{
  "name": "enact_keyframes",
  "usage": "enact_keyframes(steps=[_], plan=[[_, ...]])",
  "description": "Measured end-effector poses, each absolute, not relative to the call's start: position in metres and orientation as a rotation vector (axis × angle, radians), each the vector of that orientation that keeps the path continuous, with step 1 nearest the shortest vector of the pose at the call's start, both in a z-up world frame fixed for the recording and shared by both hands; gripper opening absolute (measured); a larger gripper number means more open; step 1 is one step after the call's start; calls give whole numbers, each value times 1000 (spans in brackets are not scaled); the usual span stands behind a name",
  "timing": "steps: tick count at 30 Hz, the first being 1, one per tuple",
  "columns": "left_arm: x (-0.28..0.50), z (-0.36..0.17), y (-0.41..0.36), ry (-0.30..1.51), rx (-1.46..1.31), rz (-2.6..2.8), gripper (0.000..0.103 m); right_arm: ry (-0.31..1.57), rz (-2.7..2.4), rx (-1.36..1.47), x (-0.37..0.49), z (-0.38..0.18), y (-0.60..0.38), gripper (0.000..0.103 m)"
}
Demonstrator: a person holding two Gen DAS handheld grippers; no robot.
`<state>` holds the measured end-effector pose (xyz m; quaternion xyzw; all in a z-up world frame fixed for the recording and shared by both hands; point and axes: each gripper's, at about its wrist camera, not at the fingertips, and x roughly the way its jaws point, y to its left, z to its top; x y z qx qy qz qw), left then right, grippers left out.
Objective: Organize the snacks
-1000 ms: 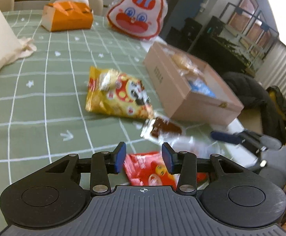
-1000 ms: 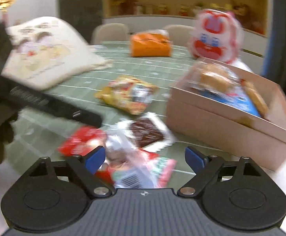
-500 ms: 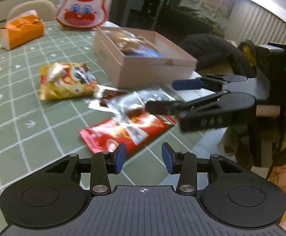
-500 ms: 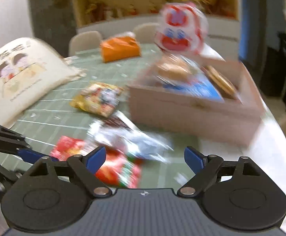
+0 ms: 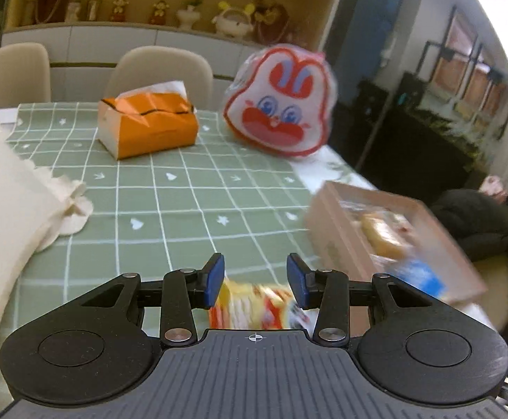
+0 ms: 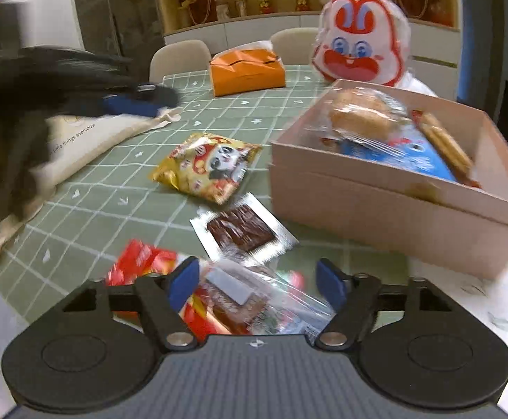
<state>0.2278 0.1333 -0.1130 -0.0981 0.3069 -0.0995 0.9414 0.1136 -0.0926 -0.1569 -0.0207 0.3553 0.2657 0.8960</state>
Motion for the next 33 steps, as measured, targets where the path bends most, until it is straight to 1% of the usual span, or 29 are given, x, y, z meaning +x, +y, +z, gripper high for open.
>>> enact_keyframes(steps=[1, 3, 6, 8, 10, 14, 16, 20, 23, 24, 29, 32, 33], plan=[[236, -118, 130, 644, -202, -200, 44, 737, 534, -36, 109, -156, -101, 65], [241, -128, 122, 683, -200, -238, 44, 729, 463, -32, 100, -157, -121, 65], [231, -132, 102, 685, -95, -300, 44, 707, 328, -37, 95, -163, -150, 65], [222, -131, 90, 677, -56, -338, 44, 718, 330, 69, 99, -164, -172, 66], [211, -129, 78, 666, -26, -380, 44, 714, 330, 118, 102, -165, -178, 69], [188, -127, 58, 697, -12, -533, 41, 708, 320, 98, 101, -166, -172, 73], [173, -124, 54, 688, -20, -590, 41, 705, 304, 124, 101, -164, -176, 78], [153, -126, 38, 730, 24, -633, 41, 694, 278, 212, 104, -167, -190, 81], [159, -138, 33, 772, 61, -545, 41, 696, 274, 216, 104, -168, -189, 83], [164, -140, 36, 767, 59, -498, 39, 698, 274, 205, 105, -168, -187, 83], [187, -147, 65, 766, -43, -293, 37, 697, 271, 205, 105, -168, -187, 83], [194, -150, 76, 815, -161, -344, 37, 697, 272, 205, 104, -168, -186, 84], [193, -151, 74, 825, -164, -360, 37, 697, 272, 205, 104, -168, -186, 84]])
